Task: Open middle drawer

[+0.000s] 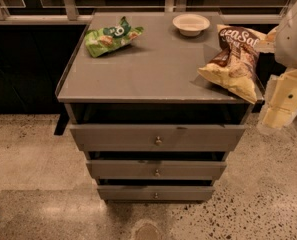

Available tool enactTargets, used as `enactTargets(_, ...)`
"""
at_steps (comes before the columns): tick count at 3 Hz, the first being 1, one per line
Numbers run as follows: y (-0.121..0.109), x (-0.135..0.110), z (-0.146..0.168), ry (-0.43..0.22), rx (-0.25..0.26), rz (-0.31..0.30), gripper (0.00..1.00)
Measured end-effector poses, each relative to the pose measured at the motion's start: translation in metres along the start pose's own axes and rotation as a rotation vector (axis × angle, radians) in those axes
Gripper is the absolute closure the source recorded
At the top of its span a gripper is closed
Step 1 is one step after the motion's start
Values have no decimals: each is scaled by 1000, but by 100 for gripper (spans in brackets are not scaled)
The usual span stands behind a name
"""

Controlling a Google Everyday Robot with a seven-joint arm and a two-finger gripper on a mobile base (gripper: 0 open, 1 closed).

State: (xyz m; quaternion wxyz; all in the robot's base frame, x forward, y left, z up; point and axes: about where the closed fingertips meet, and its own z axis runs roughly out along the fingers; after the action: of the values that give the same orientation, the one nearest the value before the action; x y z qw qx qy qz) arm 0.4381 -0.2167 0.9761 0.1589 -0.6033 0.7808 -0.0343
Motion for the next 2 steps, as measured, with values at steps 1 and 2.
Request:
enactTargets(1,0,0,0,0,0,0,0)
enactTargets(2,12,0,24,-73,-17,29,0)
